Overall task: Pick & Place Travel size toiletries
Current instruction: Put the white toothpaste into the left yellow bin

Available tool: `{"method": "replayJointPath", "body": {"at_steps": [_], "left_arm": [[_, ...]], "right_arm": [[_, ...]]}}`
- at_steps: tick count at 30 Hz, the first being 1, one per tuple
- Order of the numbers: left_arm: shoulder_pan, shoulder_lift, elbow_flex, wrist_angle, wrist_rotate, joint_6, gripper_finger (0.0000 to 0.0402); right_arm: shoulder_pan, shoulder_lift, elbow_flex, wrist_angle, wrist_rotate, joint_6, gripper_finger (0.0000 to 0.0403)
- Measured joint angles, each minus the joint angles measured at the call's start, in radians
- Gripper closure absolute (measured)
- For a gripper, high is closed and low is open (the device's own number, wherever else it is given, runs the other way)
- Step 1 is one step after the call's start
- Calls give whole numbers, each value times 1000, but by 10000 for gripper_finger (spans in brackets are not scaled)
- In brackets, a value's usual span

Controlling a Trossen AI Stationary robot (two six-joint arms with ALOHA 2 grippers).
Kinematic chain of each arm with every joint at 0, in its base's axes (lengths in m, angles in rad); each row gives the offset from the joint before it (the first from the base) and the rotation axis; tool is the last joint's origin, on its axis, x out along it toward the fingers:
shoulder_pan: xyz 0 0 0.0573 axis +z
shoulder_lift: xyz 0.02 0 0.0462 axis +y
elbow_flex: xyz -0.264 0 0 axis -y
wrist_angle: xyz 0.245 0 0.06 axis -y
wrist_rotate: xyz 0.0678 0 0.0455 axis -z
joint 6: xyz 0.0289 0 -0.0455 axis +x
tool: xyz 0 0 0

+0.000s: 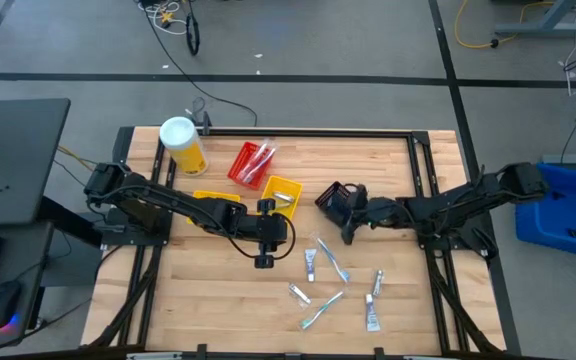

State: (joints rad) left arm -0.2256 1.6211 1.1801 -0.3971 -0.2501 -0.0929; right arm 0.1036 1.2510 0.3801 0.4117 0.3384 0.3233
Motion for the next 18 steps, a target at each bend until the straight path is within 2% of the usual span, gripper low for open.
{"method": "replayJointPath", "body": {"at_steps": [5, 13, 18], "left_arm": [[0, 0, 0, 4, 0, 0, 270], [0, 0, 0, 71, 13, -7, 270], [0, 0, 0, 113, 103, 79, 270]], "right_arm": [[78, 0, 0, 19, -88, 11, 200], [251, 11, 0, 24, -53, 64, 223], [313, 58, 0, 32, -47, 126, 226]]}}
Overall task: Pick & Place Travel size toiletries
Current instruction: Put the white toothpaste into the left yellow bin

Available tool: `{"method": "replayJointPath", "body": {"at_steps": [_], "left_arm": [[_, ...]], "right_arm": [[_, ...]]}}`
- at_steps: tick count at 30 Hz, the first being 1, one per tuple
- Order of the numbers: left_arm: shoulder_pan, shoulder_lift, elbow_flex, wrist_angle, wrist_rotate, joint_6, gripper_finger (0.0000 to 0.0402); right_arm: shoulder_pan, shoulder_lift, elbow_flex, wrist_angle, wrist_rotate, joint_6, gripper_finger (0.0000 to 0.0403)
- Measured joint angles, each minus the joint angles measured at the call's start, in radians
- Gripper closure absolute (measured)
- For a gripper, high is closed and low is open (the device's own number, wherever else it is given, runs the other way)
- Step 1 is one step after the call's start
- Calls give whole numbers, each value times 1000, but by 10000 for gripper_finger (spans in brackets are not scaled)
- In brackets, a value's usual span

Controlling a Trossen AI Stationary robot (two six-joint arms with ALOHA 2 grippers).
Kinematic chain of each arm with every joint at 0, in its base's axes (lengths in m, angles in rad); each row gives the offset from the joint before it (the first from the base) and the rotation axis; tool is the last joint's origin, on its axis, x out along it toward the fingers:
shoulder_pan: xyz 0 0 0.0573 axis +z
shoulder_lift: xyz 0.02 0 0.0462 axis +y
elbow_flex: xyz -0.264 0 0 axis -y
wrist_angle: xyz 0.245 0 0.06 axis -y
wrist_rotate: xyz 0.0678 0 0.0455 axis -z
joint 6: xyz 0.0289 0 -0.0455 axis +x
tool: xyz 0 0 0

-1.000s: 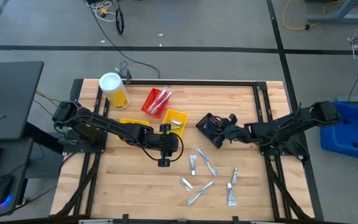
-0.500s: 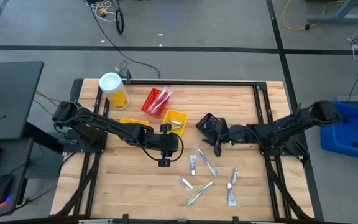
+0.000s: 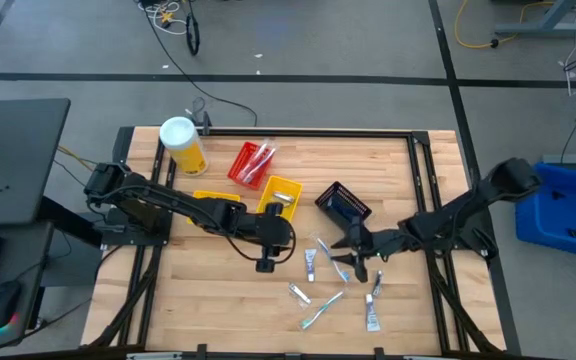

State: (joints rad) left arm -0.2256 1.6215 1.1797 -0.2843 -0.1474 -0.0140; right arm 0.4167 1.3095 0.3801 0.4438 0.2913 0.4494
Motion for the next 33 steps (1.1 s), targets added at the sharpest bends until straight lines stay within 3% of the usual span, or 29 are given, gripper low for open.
{"method": "replayJointPath", "body": {"at_steps": [6, 11, 16, 20, 26, 33], "left_arm": [[0, 0, 0, 87, 45, 106, 270], [0, 20, 0, 163, 99, 88, 270], [3, 43, -1, 151, 153, 174, 270], [3, 42, 2, 145, 117, 132, 270], [3, -8, 15, -9, 80, 133, 270], [-2, -83, 19, -143, 47, 57, 270]], "right_arm": [[26, 78, 0, 9, 4, 91, 226], [28, 124, 0, 9, 3, 93, 234], [35, 132, 0, 37, -8, 65, 240], [63, 146, 35, 57, -13, -94, 239], [65, 237, 170, 60, -39, -374, 223], [-10, 336, 346, -134, -175, -626, 174]]}}
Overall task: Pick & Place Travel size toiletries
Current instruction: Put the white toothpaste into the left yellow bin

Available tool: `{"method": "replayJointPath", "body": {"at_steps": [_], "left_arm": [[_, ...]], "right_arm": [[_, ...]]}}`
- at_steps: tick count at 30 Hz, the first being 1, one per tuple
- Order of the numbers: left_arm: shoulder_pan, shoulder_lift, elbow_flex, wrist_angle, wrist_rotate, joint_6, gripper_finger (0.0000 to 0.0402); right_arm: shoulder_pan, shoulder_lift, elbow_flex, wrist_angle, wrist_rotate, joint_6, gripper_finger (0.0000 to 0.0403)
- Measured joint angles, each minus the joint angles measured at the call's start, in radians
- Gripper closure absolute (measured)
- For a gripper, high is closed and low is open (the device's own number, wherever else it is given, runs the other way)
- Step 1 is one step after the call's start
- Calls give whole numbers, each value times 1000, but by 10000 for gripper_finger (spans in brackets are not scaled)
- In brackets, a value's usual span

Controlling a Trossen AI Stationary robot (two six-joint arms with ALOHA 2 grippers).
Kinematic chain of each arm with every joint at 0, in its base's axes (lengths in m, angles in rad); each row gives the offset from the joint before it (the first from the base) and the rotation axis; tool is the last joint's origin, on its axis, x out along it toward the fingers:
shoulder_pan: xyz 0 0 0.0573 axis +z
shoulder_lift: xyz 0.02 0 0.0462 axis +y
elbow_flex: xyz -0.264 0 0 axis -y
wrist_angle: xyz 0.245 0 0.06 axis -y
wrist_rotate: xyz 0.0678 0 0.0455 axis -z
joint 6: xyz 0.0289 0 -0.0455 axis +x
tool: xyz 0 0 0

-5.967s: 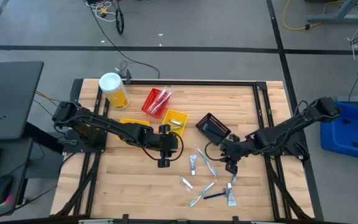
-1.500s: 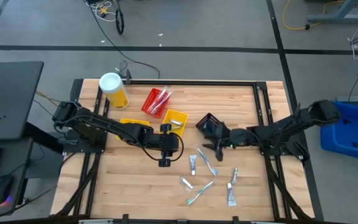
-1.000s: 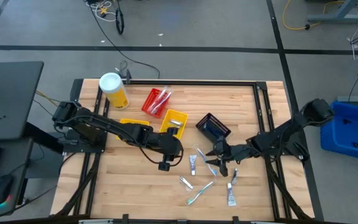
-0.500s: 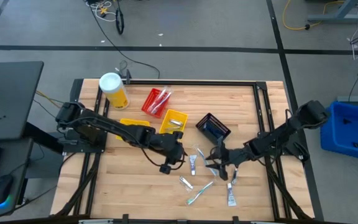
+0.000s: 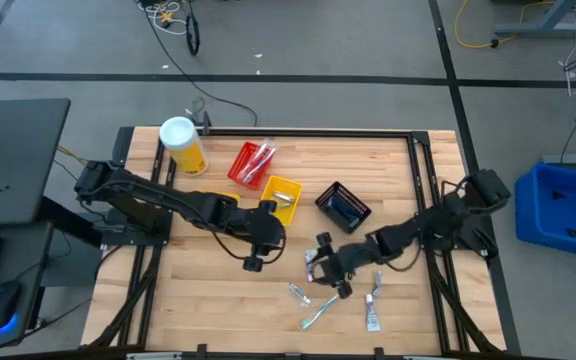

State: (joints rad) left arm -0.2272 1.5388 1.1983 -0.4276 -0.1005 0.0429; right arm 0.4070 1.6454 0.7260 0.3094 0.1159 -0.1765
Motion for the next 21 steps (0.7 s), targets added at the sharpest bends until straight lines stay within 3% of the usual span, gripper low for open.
{"method": "replayJointPath", "body": {"at_steps": [5, 8, 12, 21], "left_arm": [[-3, -12, -1, -82, 5, -72, 270], [-9, -12, -5, -104, 5, -84, 270], [-16, -12, -9, -111, 8, -92, 270], [-26, -12, -9, -106, 8, -89, 270]], "right_arm": [[-84, 6, 86, -232, -87, -106, 141], [-119, 18, 100, -269, -183, -211, 130], [-147, 55, 100, -258, -227, -332, 129], [-185, 188, 100, -107, -258, -419, 155]]}}
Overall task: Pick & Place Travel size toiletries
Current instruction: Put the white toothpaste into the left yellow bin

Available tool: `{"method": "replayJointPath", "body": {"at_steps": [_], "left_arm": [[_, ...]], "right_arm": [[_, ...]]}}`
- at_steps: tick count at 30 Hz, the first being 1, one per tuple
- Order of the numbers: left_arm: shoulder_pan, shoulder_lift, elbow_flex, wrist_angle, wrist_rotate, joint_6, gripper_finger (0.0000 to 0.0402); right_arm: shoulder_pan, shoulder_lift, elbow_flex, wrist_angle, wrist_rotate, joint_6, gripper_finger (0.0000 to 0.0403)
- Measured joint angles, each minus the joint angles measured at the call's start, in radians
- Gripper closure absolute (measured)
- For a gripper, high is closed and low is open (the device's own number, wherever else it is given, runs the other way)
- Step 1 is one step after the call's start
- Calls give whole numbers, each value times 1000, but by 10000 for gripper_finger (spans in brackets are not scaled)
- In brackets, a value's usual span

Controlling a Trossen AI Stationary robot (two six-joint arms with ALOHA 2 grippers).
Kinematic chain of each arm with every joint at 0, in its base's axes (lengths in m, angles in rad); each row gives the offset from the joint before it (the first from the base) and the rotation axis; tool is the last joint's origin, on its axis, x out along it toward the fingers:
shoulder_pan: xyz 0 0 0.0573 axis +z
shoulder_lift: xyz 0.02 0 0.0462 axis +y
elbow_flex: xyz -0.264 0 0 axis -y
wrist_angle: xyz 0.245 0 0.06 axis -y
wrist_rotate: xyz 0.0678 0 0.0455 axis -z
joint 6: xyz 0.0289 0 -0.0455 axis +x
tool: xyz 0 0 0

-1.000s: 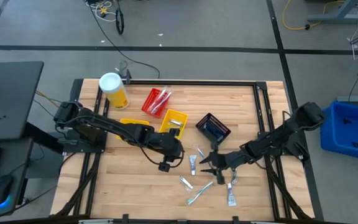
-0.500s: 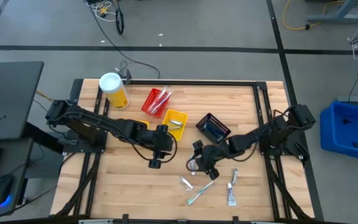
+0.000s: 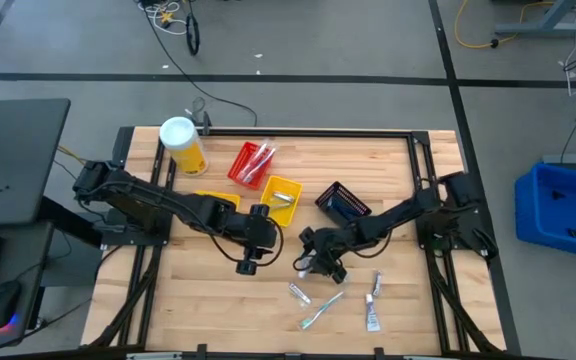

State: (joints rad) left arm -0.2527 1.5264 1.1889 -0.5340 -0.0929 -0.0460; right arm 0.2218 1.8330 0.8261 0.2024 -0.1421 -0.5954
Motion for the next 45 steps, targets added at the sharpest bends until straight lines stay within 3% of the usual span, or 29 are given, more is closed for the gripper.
{"method": "replayJointPath", "body": {"at_steps": [5, 17, 20, 25, 33, 39, 45], "left_arm": [[1, -1, 0, 0, -1, 0, 270], [0, -1, 0, 1, -48, -13, 270], [0, -1, 0, 2, -73, -89, 270], [1, -1, -1, 12, -85, -253, 270], [-5, 47, 0, 43, -97, -284, 270], [-3, 86, -2, 29, -152, -272, 270], [-3, 89, -1, 83, -154, -284, 270]], "right_arm": [[-7, 18, 0, -15, -11, -7, 195], [-14, 15, 0, -34, -43, 165, 298], [-14, 9, -1, -18, -23, 177, 306], [-13, -26, -1, -6, 159, 217, 311], [-11, -120, -1, 18, 355, 309, 312], [-11, -157, 0, 100, 372, 345, 313], [-11, -159, -1, 131, 297, 344, 313]]}}
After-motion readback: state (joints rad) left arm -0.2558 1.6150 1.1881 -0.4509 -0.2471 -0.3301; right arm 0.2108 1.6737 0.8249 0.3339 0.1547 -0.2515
